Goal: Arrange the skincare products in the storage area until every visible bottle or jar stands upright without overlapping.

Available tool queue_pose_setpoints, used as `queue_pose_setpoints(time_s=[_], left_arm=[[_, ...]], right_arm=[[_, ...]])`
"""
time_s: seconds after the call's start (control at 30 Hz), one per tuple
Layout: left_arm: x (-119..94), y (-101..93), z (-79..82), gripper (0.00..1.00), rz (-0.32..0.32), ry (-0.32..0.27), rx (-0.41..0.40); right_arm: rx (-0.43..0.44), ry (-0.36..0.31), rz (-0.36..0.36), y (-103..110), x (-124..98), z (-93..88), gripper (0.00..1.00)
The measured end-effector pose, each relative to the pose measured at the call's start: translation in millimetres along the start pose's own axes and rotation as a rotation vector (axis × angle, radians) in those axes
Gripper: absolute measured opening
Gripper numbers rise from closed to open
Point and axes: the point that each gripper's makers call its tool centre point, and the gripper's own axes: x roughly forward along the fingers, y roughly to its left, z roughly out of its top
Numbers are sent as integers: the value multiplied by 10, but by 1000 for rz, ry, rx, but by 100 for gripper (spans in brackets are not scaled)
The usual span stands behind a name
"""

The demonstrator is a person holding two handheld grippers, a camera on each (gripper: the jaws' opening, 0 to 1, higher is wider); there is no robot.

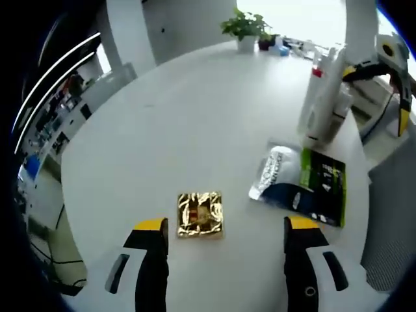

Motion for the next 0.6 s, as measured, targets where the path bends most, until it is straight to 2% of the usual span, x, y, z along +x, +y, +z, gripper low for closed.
queue_pose_setpoints(time_s=[0.23,0.6], left_arm=[[92,65,14,68,2,5,-21],[273,161,-65,57,-28,27,-67]], right_arm=[[1,9,0,-20,20,-10,100],[-5,32,2,-57,57,-9,100]])
